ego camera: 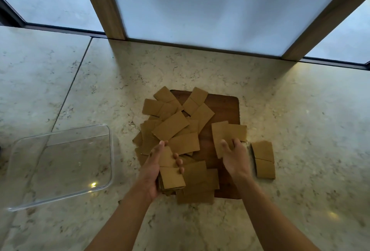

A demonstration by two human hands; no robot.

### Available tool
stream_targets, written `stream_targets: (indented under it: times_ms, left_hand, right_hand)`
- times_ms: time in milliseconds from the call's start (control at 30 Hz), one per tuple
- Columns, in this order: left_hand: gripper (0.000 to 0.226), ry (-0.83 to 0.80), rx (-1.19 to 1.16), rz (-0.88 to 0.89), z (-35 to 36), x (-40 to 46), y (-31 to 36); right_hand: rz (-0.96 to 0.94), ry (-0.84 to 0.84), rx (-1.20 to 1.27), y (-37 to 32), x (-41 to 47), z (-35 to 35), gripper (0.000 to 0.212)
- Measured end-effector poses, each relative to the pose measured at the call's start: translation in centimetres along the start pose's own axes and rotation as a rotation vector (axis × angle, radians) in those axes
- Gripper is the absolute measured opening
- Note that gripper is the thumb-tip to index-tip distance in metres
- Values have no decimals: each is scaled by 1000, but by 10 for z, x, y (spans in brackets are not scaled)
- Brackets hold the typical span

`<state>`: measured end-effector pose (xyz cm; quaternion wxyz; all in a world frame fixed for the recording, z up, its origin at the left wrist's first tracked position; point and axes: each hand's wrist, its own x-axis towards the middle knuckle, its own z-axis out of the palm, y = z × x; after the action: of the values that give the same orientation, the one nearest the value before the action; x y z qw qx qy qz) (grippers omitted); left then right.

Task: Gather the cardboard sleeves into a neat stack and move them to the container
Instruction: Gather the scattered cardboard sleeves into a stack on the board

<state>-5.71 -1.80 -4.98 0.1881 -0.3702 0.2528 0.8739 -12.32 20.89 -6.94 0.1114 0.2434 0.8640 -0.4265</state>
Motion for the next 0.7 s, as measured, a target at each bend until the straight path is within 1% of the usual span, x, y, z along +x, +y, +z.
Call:
stream_targets:
  times_ms: [67, 100, 167, 233, 267, 300, 333, 367, 433, 467, 500, 567, 600, 633, 667, 700]
  left_hand:
    - [50, -26, 19, -18, 7, 3, -3]
    - [52, -33, 46, -33, 12, 5, -5]
    - [55, -44, 117, -58, 20, 6, -8]
    - [60, -56, 179, -116, 27, 6, -10]
    - [65, -65, 223, -162, 29, 6, -9]
    - [72, -85, 275, -208, 29, 6, -8]
    - [78, -121, 330, -254, 29, 5, -6]
    - [81, -166, 367, -299, 28, 5, -4]
    - [71, -233, 423, -354, 25, 5, -1]
    - [62, -264, 455, -365, 25, 4, 0]
    - [54, -302, 481, -374, 26, 4, 1]
    - [48, -389, 511, -368, 26, 4, 1]
    - [50, -422, 531, -347, 25, 8, 0]
    - [55, -428, 548, -308, 24, 11, -1]
    - [61, -422, 540, -250, 24, 15, -2]
    - [69, -413, 486, -192, 24, 19, -3]
  right_hand:
    - [68, -56, 217, -3, -6, -10, 29]
    - [79, -129, 304, -5, -10, -14, 26]
    - [74, -386, 490, -6, -18, -21, 22]
    - [59, -681, 594, -7, -22, -29, 19]
    - [44, -809, 568, -9, -21, -35, 21]
    - [22, -919, 485, -12, -20, -41, 25]
    - [-10, -1002, 358, -18, -18, -45, 28]
    - [-47, -1048, 204, -24, -17, -49, 28]
    - [-166, -1041, -109, -38, -15, -51, 24]
    - [-234, -1008, -206, -45, -13, -49, 28]
    - [-283, -960, -252, -49, -10, -46, 36]
    - [-331, -863, -254, -55, -7, -38, 54]
    - [-352, -819, -225, -56, -4, -34, 57]
    - [-376, -748, -179, -56, 0, -30, 55]
    - [-400, -620, -136, -55, 6, -28, 48]
    - [-410, -443, -142, -53, 14, -27, 42]
